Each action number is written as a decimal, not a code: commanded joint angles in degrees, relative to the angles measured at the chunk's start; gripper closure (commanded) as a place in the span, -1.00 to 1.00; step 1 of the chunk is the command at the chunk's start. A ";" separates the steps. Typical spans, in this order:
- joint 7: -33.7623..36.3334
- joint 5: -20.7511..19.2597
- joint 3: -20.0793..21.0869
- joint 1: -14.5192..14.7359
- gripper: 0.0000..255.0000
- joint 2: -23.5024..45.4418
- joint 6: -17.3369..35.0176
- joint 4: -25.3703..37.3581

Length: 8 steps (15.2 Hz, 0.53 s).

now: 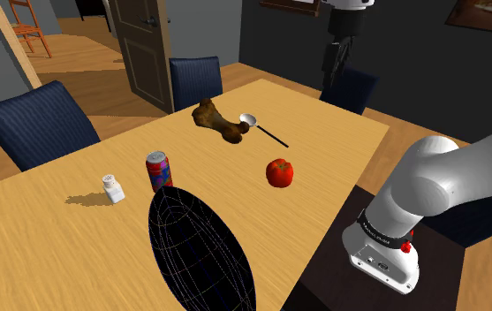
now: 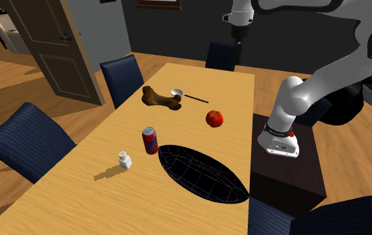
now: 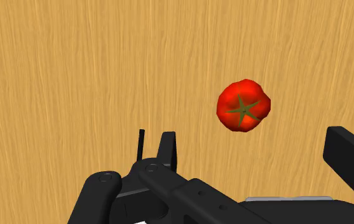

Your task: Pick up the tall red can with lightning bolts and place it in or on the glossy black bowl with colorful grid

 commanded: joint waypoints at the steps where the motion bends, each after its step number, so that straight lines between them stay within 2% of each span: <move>1: 0.00 0.00 0.00 0.00 -1.00 0.00 0.00 0.00; 8: 7.48 4.68 5.73 2.00 -1.00 7.40 9.31 -1.64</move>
